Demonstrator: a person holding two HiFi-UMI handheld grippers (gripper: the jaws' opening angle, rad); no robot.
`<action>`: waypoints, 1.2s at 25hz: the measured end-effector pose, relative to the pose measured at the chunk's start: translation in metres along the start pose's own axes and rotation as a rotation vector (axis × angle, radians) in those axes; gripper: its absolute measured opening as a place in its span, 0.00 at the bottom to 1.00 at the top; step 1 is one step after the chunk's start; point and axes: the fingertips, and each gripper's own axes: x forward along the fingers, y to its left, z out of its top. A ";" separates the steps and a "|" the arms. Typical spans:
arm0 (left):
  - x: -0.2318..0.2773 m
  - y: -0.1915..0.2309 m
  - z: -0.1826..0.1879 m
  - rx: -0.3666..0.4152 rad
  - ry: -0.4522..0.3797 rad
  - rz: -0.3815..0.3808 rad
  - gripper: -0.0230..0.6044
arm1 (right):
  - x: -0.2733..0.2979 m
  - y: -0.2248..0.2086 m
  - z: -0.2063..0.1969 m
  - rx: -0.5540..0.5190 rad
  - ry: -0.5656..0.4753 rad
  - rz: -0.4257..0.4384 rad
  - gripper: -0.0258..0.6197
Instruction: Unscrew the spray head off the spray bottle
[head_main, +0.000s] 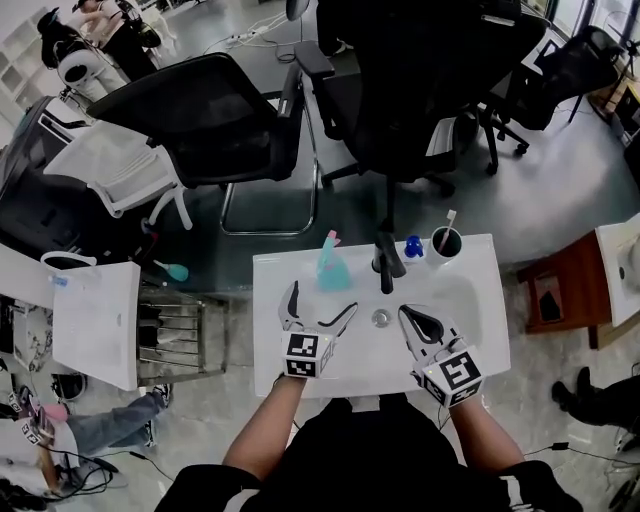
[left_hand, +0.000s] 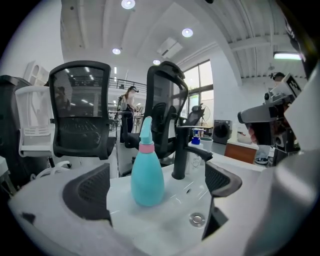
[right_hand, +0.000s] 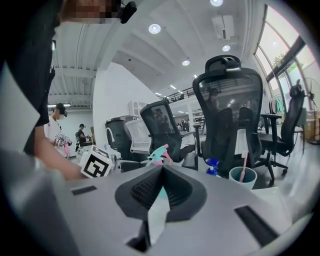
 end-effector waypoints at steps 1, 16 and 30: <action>0.006 0.001 -0.003 -0.001 0.006 0.002 0.93 | 0.001 -0.001 -0.002 0.001 0.005 0.004 0.05; 0.081 0.023 -0.051 0.044 0.119 0.038 0.94 | 0.027 -0.023 -0.035 0.027 0.087 0.040 0.05; 0.113 0.028 -0.051 0.050 0.121 0.047 0.94 | 0.034 -0.022 -0.050 0.091 0.135 0.089 0.05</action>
